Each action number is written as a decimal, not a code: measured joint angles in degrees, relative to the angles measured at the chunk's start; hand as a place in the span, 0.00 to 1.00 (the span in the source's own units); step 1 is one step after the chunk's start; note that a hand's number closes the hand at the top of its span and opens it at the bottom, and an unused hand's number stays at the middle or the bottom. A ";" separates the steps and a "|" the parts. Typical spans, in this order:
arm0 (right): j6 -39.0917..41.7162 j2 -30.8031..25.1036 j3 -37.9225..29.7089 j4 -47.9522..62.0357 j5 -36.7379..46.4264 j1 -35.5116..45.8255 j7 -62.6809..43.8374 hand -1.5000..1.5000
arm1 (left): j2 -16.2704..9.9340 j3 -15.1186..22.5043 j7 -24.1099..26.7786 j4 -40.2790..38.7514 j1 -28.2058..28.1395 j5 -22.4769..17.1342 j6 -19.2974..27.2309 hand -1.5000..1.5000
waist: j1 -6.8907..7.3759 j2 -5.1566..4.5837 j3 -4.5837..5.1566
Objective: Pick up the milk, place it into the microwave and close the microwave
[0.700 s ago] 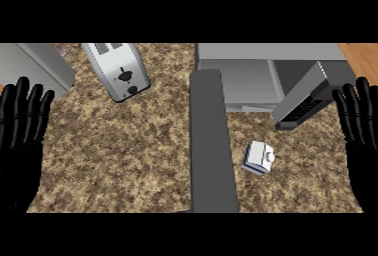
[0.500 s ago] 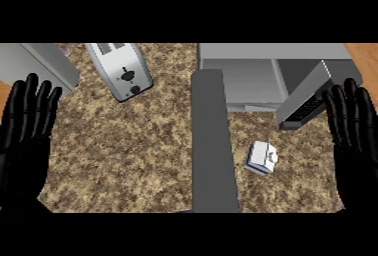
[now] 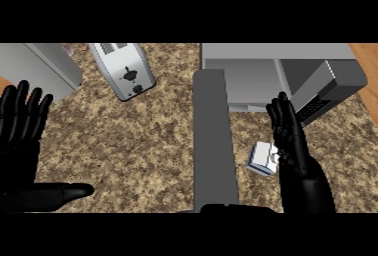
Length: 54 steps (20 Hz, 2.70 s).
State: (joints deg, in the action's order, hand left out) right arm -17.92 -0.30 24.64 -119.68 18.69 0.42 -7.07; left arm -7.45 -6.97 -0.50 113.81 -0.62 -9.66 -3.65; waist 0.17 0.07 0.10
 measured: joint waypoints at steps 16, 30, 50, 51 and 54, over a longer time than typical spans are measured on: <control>-7.62 -1.11 3.10 1.03 5.74 -6.90 -2.39 0.00 | -1.13 -8.05 -0.05 9.04 -13.19 -9.80 -9.14 0.00 | 0.06 0.04 -0.08; -8.98 -0.33 -5.74 16.07 -6.32 -9.66 13.67 0.00 | -1.44 -14.93 0.69 9.23 -17.37 -14.85 -15.91 0.00 | 0.08 0.25 0.04; -0.46 -2.21 -21.13 47.16 -18.83 -6.73 40.46 0.00 | 0.95 -20.90 -2.13 11.67 -18.79 -18.20 -21.44 0.00 | 0.09 -0.05 -0.12; -0.46 -2.03 -21.50 48.67 -18.74 -5.87 41.29 0.00 | 1.33 -20.93 -1.56 10.75 -18.61 -17.64 -22.12 0.00 | 0.08 -0.06 -0.12; 0.05 -1.92 -23.08 54.08 -18.95 -4.24 44.75 0.00 | 1.71 -21.21 -3.12 12.09 -18.25 -18.24 -21.93 0.00 | 0.10 -0.06 -0.11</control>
State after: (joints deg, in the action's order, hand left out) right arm -17.87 -2.22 1.56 -65.60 -0.27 -3.83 37.68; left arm -5.74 -28.17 -3.62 125.90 -18.87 -27.89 -25.57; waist 0.27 0.01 -0.01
